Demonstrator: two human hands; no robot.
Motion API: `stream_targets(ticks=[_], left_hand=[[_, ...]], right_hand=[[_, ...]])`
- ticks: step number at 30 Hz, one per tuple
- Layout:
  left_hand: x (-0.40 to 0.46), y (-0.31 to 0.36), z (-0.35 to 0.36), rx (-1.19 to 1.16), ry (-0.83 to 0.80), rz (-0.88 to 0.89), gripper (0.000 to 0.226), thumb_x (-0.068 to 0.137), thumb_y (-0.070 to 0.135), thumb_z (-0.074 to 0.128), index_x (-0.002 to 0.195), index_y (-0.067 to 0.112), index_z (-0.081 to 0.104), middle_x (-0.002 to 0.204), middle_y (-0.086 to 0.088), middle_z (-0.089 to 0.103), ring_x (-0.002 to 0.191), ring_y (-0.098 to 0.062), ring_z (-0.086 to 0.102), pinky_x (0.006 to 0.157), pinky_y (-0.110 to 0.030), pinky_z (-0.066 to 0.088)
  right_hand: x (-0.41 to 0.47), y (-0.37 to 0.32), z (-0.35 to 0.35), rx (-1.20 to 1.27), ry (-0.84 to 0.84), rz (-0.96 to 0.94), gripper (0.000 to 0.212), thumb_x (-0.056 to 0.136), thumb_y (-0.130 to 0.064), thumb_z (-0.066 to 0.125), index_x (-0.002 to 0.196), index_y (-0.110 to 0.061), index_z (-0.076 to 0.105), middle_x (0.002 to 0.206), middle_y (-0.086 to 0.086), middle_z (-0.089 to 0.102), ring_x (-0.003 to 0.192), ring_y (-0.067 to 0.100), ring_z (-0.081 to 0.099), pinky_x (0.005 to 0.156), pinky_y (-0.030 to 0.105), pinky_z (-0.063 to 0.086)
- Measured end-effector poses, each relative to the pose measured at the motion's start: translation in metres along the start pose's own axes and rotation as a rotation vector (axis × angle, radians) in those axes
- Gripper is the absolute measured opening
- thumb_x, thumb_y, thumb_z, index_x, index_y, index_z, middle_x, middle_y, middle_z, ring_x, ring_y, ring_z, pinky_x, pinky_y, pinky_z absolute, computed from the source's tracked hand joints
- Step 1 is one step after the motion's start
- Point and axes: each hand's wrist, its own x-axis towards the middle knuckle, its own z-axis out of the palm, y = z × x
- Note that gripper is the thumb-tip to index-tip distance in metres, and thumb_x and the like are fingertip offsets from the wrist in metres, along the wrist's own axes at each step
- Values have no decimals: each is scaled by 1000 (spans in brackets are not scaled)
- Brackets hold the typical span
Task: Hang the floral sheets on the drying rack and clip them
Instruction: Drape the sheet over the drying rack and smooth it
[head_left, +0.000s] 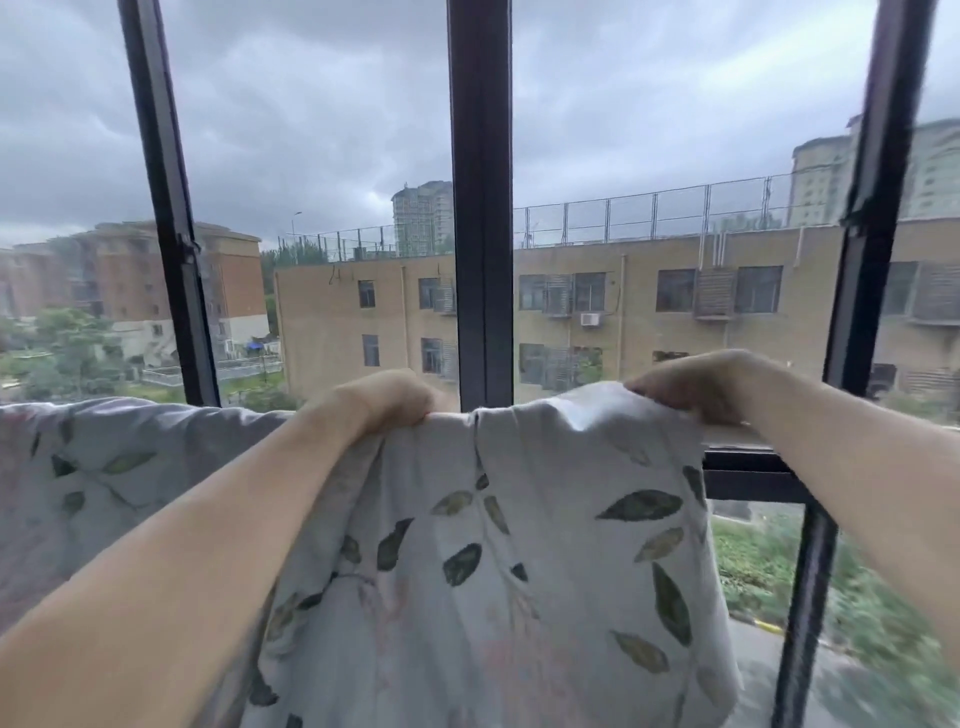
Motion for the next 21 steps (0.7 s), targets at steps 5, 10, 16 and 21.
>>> stream_targets(ticks=[5,10,16,21], left_hand=[[-54,38,24,-2,639,350,12,89,23,48,88,19,59,84,2,64,77,-18,60,71,-32,51],[-125,87,96,228,273,221,53,86,70,36,77,21,53,72,3,53,71,-20,53,63,-30,39],[-122,77,140,-478,-212,-129,40,95,52,51,100,14,63,80,3,65,74,-17,65,77,-39,56],[-143,148,87,-806,138,238,38,98,7,47,65,15,62,51,11,55,48,-4,50,52,-15,42]], right_hand=[[-3,13,-15,-20,-236,92,57,90,-51,53,114,-1,62,108,20,68,96,35,66,89,51,51],[-1,23,-15,-74,-266,-17,53,88,-45,60,128,-10,58,125,18,63,113,39,60,87,56,51],[-9,39,-24,-106,-212,-230,34,96,-24,50,122,-4,62,125,17,63,102,31,63,89,53,52],[-14,50,-32,-2,-287,-341,38,100,-21,43,130,1,52,126,22,60,97,29,64,91,49,52]])
